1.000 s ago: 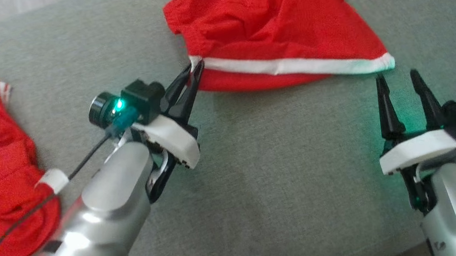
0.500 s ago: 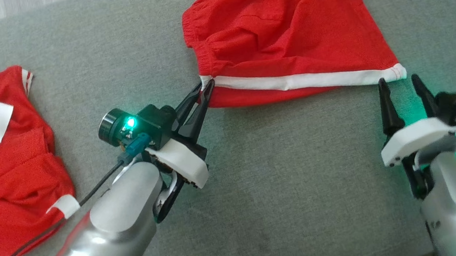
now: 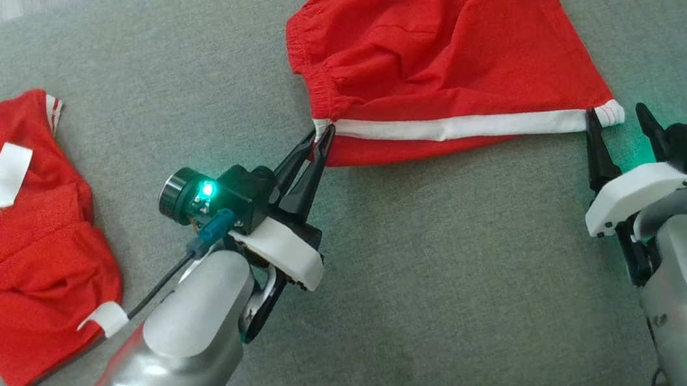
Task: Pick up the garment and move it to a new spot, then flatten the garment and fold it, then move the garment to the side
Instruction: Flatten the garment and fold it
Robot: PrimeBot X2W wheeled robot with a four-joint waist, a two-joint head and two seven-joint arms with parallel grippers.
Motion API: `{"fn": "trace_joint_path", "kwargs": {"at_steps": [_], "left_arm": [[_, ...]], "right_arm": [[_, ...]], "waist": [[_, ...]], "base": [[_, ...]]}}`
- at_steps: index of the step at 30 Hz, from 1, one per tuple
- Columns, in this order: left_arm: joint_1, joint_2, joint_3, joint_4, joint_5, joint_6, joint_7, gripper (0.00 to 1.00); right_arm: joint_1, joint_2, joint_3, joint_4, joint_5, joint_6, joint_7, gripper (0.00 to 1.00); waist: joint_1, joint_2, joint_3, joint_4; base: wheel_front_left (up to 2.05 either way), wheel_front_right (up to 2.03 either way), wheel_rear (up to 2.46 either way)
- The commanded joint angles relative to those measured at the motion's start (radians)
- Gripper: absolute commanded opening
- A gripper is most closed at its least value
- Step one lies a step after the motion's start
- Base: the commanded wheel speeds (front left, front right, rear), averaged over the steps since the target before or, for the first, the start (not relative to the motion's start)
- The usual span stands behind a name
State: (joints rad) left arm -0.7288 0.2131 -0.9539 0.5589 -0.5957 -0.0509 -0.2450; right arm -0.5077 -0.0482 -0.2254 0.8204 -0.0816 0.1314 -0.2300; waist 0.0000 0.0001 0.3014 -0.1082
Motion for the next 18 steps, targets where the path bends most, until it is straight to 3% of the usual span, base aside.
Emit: {"fn": "trace_joint_path", "kwargs": {"at_steps": [1,15,16,17,18], "left_arm": [[-0.015,0.020,0.025,-0.029,0.008,0.009,-0.011,0.00],[-0.016,0.026,0.023,-0.036,-0.003,0.018,-0.008,0.00],[-0.017,0.026,0.022,-0.036,-0.004,0.018,-0.008,0.00],[-0.018,0.027,0.022,-0.036,-0.005,0.018,-0.008,0.00],[-0.020,0.027,0.022,-0.035,-0.006,0.018,-0.008,0.00]], "right_arm": [[-0.022,-0.002,0.018,-0.020,-0.012,-0.001,-0.015,1.00],[-0.044,-0.002,0.039,0.018,-0.037,-0.001,-0.024,0.98],[-0.045,-0.002,0.042,0.022,-0.037,-0.001,-0.024,0.81],[-0.047,-0.002,0.043,0.026,-0.036,-0.001,-0.022,0.44],[-0.050,-0.002,0.043,0.031,-0.035,-0.001,-0.020,0.00]], "waist": [[0.0000,-0.0001,-0.001,-0.001],[0.0000,-0.0001,0.005,-0.005],[0.0000,-0.0001,0.006,-0.005],[0.0000,-0.0001,0.006,-0.005],[0.0000,-0.0001,0.006,-0.005]], "base": [[0.00,0.00,0.00],[0.00,0.00,0.00],[0.00,0.00,0.00],[0.00,0.00,0.00],[0.00,0.00,0.00]]}}
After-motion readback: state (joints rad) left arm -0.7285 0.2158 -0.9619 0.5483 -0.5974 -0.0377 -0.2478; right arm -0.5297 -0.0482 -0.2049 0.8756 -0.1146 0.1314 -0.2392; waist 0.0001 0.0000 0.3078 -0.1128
